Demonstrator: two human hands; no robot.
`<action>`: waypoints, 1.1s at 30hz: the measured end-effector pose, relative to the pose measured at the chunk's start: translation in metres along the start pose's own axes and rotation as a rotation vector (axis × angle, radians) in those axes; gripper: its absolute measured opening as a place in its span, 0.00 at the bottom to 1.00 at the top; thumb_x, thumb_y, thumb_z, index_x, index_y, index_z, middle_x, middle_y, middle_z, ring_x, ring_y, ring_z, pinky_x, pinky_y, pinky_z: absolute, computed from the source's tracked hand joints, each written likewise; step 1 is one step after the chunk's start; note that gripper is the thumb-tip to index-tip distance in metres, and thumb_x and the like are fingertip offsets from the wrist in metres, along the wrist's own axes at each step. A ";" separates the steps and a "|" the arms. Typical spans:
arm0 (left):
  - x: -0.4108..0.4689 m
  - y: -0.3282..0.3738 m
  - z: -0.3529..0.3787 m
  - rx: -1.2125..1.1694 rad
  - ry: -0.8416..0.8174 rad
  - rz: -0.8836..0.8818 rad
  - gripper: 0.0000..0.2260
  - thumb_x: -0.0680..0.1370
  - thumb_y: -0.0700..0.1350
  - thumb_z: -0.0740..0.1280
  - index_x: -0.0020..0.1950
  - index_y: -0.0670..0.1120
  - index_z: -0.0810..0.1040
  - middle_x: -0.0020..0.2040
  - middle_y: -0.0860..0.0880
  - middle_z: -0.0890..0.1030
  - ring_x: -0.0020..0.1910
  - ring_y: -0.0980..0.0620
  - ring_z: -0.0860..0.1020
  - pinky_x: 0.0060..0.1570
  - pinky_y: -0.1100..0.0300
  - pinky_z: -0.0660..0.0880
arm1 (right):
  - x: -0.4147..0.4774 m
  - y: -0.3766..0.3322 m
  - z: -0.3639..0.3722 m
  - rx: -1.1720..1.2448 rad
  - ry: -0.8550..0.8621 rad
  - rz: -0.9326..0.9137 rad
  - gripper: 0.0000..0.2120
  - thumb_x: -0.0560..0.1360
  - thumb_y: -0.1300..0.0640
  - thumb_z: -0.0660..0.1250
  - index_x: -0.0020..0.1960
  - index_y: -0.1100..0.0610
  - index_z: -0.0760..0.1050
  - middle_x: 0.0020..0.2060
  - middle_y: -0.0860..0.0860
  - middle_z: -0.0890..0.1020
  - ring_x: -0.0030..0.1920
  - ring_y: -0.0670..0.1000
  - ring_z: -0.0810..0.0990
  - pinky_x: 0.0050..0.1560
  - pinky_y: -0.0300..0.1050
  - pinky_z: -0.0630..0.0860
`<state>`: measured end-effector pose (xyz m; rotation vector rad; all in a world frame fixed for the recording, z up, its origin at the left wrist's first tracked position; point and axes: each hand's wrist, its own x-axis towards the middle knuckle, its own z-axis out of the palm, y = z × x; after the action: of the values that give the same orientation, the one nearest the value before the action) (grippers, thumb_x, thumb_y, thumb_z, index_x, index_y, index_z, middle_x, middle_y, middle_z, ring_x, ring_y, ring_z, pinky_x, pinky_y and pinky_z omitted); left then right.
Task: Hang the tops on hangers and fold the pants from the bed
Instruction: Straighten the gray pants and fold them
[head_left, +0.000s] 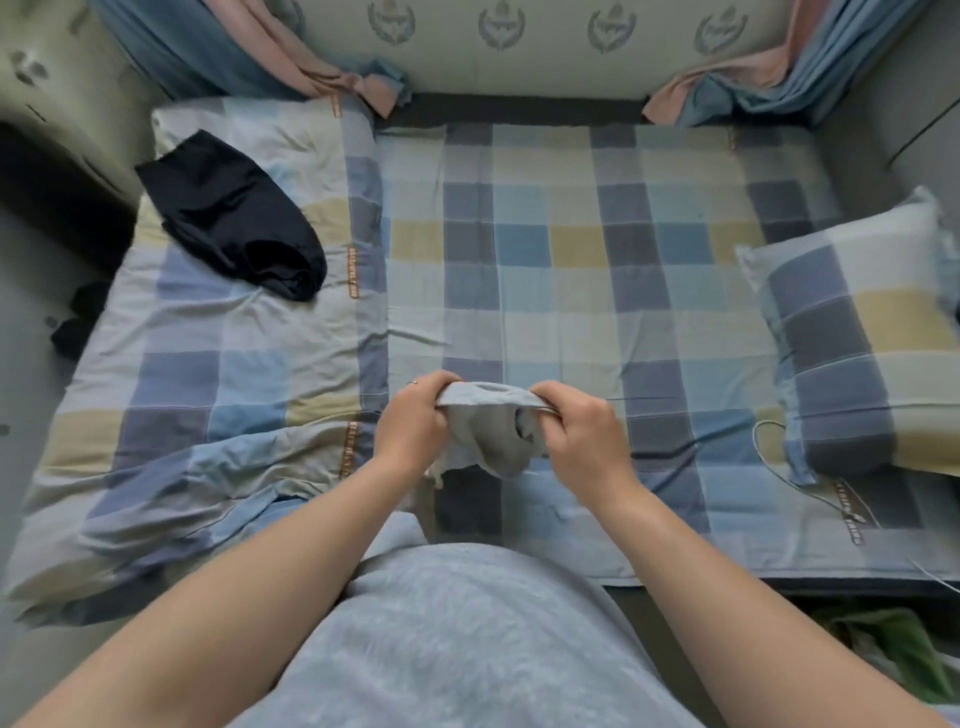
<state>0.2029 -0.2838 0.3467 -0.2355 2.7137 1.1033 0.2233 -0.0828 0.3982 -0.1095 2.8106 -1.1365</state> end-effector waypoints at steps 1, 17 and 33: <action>0.003 -0.004 -0.013 -0.007 0.018 0.000 0.20 0.73 0.33 0.59 0.56 0.53 0.80 0.50 0.53 0.81 0.50 0.48 0.77 0.44 0.53 0.75 | 0.003 -0.010 0.000 0.032 0.035 -0.005 0.09 0.76 0.63 0.64 0.47 0.53 0.80 0.37 0.45 0.81 0.40 0.55 0.78 0.39 0.53 0.75; -0.010 -0.081 -0.198 -0.316 0.308 0.206 0.06 0.79 0.52 0.68 0.50 0.51 0.75 0.40 0.54 0.77 0.38 0.57 0.75 0.38 0.63 0.73 | 0.059 -0.200 0.075 0.566 0.032 0.075 0.24 0.81 0.53 0.67 0.40 0.74 0.69 0.29 0.55 0.66 0.31 0.53 0.63 0.31 0.47 0.61; -0.048 -0.001 -0.122 -0.327 0.365 0.351 0.26 0.75 0.64 0.66 0.64 0.48 0.71 0.60 0.53 0.73 0.62 0.52 0.72 0.62 0.58 0.69 | 0.050 -0.177 -0.015 0.743 0.015 0.015 0.12 0.81 0.59 0.67 0.41 0.65 0.78 0.26 0.53 0.79 0.24 0.51 0.78 0.24 0.40 0.72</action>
<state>0.2337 -0.3670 0.4434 -0.0017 2.9470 1.7634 0.1768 -0.2050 0.5281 -0.0131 2.2009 -2.0715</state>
